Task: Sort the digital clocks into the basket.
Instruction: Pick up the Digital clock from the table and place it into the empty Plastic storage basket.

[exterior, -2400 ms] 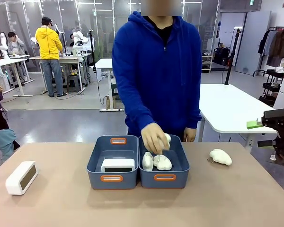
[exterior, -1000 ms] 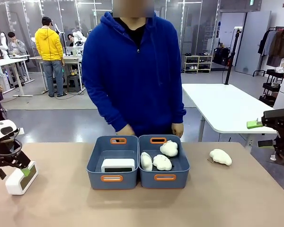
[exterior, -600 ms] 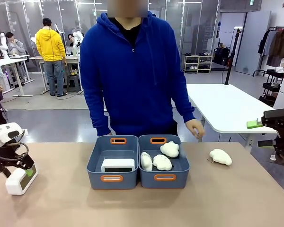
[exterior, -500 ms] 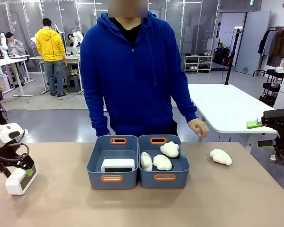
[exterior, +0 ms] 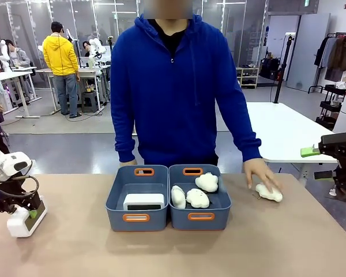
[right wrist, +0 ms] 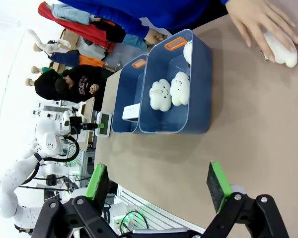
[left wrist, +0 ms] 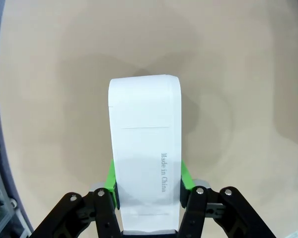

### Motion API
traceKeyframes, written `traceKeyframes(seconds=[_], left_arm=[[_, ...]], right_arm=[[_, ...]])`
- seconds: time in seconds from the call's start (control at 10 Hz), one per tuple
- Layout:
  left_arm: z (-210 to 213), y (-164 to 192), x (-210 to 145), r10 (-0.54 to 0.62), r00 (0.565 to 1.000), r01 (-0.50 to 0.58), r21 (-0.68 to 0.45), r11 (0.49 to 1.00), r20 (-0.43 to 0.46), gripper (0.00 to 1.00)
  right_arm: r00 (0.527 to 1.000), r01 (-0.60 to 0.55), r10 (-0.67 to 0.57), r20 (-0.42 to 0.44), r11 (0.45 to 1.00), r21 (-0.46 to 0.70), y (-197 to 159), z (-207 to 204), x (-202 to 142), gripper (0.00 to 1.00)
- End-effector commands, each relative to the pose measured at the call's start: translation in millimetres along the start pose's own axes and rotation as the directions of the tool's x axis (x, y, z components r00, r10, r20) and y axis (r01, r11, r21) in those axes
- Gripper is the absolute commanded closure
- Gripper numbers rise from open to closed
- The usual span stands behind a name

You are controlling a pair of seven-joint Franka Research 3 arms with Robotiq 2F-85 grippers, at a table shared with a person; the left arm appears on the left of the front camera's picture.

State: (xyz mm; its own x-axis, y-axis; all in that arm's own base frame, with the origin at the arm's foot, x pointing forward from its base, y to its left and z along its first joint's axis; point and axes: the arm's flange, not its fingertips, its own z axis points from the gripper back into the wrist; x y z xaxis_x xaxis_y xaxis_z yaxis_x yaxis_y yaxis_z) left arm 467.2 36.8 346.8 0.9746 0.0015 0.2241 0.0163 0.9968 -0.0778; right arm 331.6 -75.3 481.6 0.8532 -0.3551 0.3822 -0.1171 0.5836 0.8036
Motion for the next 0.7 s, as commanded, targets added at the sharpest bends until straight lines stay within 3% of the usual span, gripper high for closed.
traceKeyframes(seconds=[0.0,0.1,0.2,0.4,0.6], left_arm=[[42,1,4,-0.001,1.0,0.003,-0.073,0.997,0.021,0.89],[73,2,2,-0.063,0.998,0.062,-0.116,0.991,-0.001,0.89],[105,-6,0,-0.161,0.986,0.164,-0.185,0.969,0.033,0.89],[144,-43,12,-0.299,0.939,0.336,-0.259,0.905,0.171,0.89],[161,-104,29,-0.53,0.817,0.575,-0.26,0.776,0.227,0.89]], right_arm=[[1.0,0.001,-0.001,0.016,1.0,0.004,0,-3,0,0.0],[1.0,0.001,-0.001,0.016,1.0,0.004,0,-3,0,0.0],[1.0,0.001,-0.001,0.016,1.0,0.004,0,-3,0,0.0],[1.0,0.001,-0.001,0.016,1.0,0.004,0,-3,0,0.0],[1.0,0.001,-0.001,0.016,1.0,0.004,0,-3,0,0.0]])
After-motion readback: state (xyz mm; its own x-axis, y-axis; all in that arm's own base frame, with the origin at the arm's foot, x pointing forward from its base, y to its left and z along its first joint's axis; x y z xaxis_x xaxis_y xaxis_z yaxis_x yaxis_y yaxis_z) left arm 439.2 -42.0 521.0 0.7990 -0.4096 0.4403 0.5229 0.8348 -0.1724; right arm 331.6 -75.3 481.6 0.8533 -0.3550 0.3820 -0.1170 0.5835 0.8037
